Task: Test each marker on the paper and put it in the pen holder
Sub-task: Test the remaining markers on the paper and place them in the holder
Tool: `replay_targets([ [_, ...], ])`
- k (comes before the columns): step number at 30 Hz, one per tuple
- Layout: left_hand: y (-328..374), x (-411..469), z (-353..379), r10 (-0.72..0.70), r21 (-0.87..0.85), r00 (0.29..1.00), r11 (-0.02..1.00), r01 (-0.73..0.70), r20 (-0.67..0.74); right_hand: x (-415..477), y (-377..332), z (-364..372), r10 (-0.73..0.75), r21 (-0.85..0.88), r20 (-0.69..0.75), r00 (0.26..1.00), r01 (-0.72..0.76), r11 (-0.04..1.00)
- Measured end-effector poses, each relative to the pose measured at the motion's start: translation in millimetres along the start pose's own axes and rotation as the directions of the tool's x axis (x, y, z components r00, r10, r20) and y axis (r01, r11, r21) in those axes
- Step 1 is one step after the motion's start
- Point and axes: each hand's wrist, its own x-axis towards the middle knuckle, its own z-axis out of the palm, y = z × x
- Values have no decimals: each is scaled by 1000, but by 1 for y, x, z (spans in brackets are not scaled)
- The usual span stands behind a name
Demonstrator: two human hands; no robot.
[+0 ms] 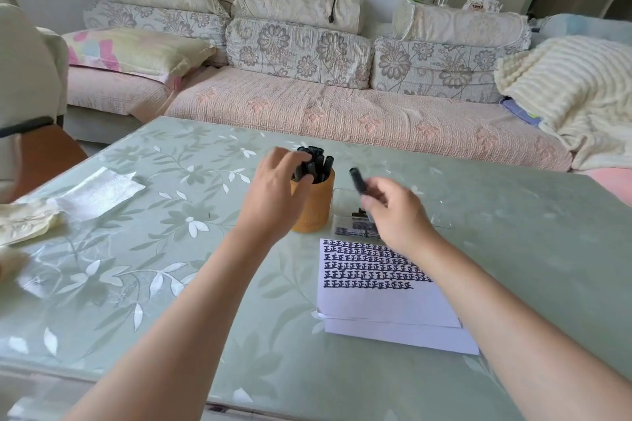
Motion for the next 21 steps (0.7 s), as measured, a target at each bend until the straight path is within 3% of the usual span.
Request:
replay_targets([
  [4,-12,12,6,-131,-39,987,991,128,-88,30,-15,-3,56,182,-220,974,-16,983],
  [7,-18,17,14,-261,-91,965,962,259,-14,53,-23,0,132,348,-266,955,-32,937],
  [12,-22,17,23,-341,-152,922,917,369,183,76,-21,23,128,254,-210,969,-72,964],
  [18,-19,19,31,-297,-102,946,945,311,132,81,-22,39,81,14,-249,965,-80,997],
  [21,-17,20,31,-311,-178,946,930,322,87,89,-27,41,124,18,-189,974,-123,992],
])
